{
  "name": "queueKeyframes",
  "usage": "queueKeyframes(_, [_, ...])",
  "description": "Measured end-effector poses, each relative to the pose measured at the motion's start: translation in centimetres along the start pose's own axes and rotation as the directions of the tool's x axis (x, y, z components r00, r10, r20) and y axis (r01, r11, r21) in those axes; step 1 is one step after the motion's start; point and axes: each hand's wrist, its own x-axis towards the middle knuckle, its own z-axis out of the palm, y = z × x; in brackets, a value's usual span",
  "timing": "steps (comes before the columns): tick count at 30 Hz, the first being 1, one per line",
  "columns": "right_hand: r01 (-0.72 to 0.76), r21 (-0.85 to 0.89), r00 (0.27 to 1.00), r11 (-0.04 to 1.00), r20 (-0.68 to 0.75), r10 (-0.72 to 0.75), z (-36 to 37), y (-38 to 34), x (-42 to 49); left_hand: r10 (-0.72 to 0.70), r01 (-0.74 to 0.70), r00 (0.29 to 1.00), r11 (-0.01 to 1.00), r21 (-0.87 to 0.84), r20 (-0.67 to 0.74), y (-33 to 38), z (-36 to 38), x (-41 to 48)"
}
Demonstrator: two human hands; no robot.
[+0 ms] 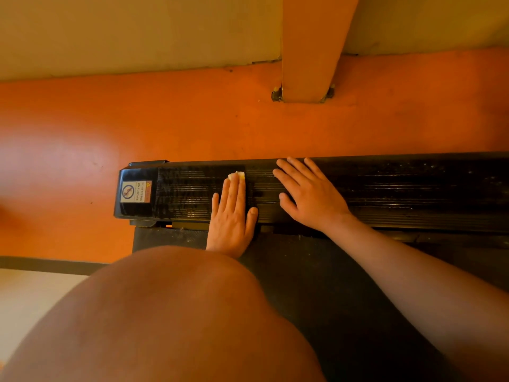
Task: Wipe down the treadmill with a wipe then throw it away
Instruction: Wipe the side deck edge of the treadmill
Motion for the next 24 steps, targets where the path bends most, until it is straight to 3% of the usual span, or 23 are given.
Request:
queueKeyframes(8, [0.001, -0.016, 1.0, 1.0, 0.0, -0.001, 0.0, -0.2, 0.1, -0.057, 0.057, 0.998, 0.998, -0.004, -0.028, 2.0, -0.6, 4.4])
queueKeyframes(17, [-0.014, -0.002, 1.0, 1.0, 0.016, 0.014, 0.1, -0.1, 0.1, 0.07, -0.08, 0.996, 0.98, -0.18, -0.058, 1.3, -1.5, 2.7])
queueKeyframes(20, [-0.017, 0.004, 0.999, 1.0, 0.028, 0.017, 0.0, -0.1, 0.1, 0.105, -0.117, 0.991, 0.981, -0.152, -0.084, 0.1, -2.1, 1.9])
queueKeyframes(24, [-0.052, -0.053, 0.999, 0.997, -0.001, 0.052, -0.2, -1.1, 0.2, -0.068, 0.047, 0.987, 0.987, -0.151, -0.142, -4.2, -3.5, 2.6])
